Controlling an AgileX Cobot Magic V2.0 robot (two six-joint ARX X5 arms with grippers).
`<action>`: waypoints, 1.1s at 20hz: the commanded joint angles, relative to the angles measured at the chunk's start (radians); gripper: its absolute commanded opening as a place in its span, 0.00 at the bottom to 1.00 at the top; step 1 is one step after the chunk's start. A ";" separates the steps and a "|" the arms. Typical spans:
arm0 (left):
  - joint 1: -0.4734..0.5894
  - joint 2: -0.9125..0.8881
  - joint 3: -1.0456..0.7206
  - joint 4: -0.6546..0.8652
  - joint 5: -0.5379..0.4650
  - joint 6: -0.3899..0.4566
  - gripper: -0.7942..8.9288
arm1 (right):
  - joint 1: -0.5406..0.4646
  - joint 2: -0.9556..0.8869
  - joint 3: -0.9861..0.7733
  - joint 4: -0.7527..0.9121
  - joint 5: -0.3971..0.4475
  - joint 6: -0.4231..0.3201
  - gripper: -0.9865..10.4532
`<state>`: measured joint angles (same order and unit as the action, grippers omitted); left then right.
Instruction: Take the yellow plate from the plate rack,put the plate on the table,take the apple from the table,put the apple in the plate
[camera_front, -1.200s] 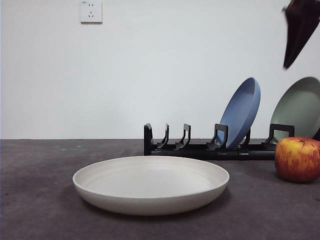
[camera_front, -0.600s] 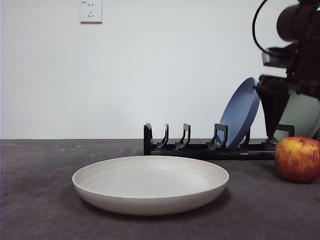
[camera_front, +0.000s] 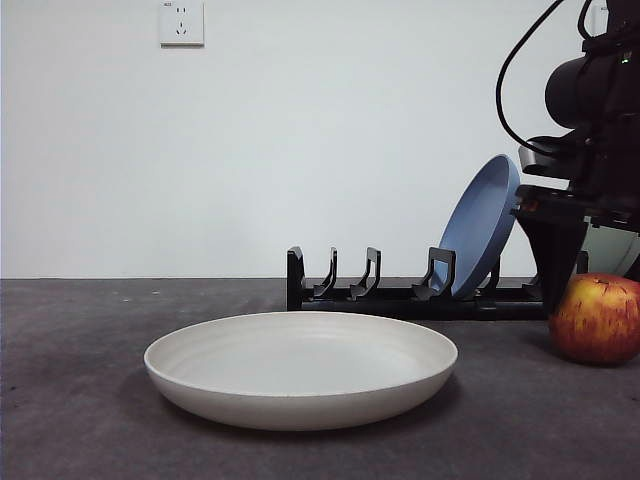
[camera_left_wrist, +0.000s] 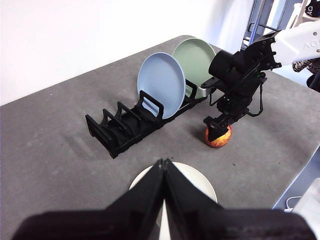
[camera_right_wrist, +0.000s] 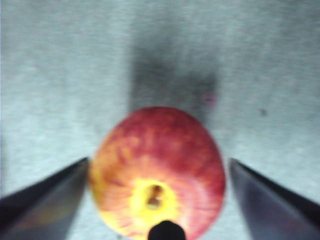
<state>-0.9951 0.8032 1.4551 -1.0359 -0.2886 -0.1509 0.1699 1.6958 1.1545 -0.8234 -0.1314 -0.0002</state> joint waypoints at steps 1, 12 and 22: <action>0.003 -0.002 -0.002 0.004 0.000 -0.006 0.07 | 0.002 0.009 0.000 -0.005 -0.018 0.000 0.29; 0.003 -0.002 -0.002 -0.007 0.000 -0.006 0.07 | 0.013 -0.124 0.078 -0.023 -0.018 0.021 0.07; 0.003 -0.002 -0.002 -0.024 0.001 -0.002 0.07 | 0.327 -0.179 0.329 0.007 -0.005 0.114 0.07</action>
<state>-0.9951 0.8032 1.4551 -1.0626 -0.2882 -0.1509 0.4965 1.5078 1.4822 -0.8211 -0.1356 0.0917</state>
